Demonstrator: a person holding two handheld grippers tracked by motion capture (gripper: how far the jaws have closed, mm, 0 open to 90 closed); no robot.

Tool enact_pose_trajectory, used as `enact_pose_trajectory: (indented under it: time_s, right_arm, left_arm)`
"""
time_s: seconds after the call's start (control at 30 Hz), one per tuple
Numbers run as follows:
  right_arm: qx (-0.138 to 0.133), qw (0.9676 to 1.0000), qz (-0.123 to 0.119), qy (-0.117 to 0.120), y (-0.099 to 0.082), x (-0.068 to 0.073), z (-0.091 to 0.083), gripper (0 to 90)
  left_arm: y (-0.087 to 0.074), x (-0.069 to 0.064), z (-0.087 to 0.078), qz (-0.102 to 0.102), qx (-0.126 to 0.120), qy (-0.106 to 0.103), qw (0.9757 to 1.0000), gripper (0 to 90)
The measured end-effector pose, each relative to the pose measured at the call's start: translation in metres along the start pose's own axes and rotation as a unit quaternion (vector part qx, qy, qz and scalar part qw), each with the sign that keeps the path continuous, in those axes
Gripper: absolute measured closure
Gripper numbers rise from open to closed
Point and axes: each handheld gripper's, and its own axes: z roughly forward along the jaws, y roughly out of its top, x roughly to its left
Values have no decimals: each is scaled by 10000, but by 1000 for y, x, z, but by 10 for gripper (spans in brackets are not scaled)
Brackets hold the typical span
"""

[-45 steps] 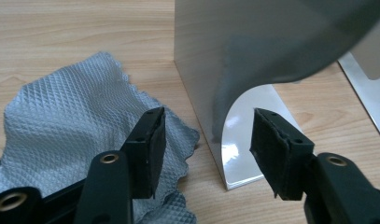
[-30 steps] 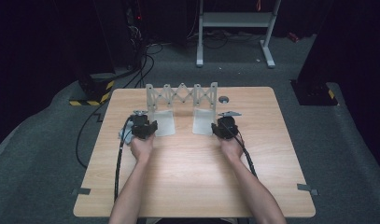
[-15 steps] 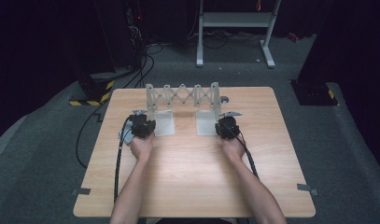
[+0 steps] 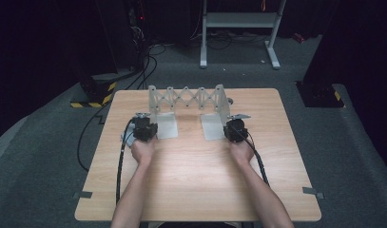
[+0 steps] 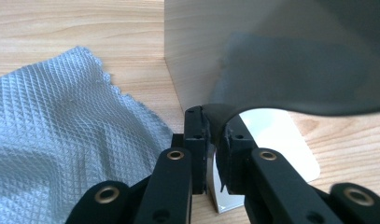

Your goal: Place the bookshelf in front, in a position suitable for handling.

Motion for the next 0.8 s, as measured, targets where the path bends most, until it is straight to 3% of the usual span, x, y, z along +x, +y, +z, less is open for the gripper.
enact_pose_trajectory:
  time_s: [0.47, 0.8]
  right_arm:
    - [-111, 9999, 97, -15, -19, -13, -18, 885]
    - [-149, 9998, 130, -2, -28, -17, -27, 882]
  left_arm:
    - [-3, -9, -4, 365, 62, -122, 9992, 845]
    - [-9, -15, -9, 512, 54, -215, 9984, 845]
